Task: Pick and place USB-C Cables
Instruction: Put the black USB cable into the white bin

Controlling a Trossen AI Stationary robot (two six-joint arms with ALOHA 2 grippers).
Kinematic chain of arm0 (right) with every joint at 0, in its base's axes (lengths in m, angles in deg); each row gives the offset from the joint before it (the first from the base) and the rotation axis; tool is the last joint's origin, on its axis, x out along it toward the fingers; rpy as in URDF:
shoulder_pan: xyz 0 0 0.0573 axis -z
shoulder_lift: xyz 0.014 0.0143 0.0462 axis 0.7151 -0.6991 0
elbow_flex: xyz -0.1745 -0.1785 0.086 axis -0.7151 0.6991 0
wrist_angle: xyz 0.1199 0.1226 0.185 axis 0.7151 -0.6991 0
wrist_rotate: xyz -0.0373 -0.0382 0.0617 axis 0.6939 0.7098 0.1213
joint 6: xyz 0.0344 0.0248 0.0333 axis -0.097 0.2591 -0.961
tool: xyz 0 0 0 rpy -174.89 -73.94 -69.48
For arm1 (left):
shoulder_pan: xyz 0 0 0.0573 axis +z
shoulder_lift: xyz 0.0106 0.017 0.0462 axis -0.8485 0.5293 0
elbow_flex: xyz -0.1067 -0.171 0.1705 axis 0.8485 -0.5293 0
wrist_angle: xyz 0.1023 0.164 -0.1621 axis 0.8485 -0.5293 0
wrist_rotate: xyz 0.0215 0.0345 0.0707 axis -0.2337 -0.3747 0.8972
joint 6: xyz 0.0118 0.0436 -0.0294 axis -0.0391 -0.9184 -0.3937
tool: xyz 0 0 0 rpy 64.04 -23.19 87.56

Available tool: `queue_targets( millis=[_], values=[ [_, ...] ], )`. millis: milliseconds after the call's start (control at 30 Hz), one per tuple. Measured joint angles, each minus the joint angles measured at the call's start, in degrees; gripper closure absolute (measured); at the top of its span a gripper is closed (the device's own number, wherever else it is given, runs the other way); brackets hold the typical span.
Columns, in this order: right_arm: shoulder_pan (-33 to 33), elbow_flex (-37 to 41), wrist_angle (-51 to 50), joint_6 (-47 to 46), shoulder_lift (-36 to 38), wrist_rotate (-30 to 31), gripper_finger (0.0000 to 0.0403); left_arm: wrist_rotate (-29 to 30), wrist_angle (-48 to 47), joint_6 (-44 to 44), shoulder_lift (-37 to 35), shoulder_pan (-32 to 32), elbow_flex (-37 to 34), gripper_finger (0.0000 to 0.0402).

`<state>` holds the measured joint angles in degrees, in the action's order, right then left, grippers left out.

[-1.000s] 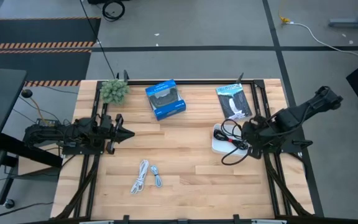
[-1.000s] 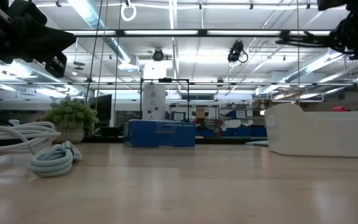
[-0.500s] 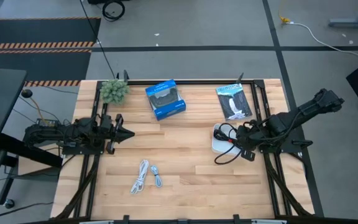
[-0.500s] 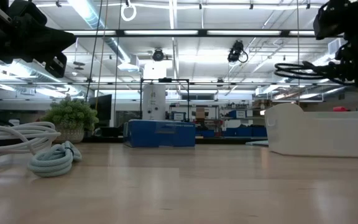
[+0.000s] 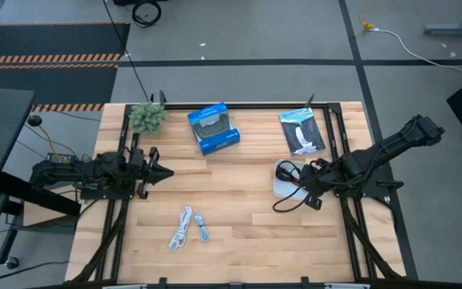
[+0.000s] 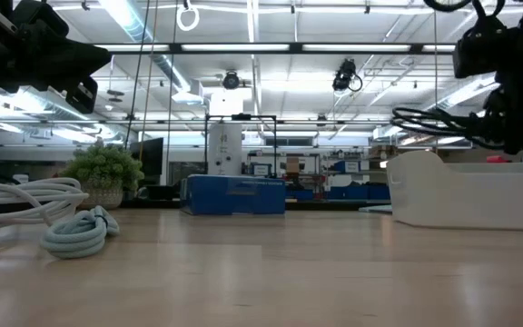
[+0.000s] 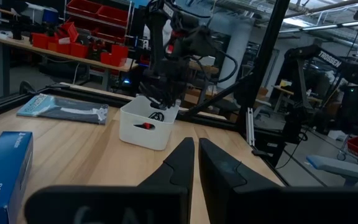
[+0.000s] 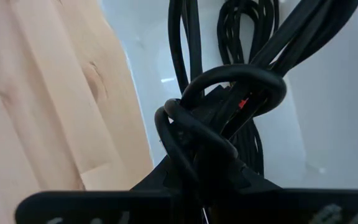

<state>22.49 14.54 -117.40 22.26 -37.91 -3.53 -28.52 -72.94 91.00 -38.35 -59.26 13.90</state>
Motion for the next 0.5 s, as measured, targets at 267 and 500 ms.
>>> queue_targets(
  millis=[267, 500],
  values=[
    [-0.1, 2.6, 1.1, -0.6, 0.3, -1.5, 0.0362, 0.0, 0.0, 0.0, 0.0, 0.0, 0.0, 0.0372],
    [-0.1, 6.4, 3.0, -2.3, 0.2, -1.9, 0.0362, 0.0, 0.0, 0.0, 0.0, 0.0, 0.0, 0.0372]
  ],
)
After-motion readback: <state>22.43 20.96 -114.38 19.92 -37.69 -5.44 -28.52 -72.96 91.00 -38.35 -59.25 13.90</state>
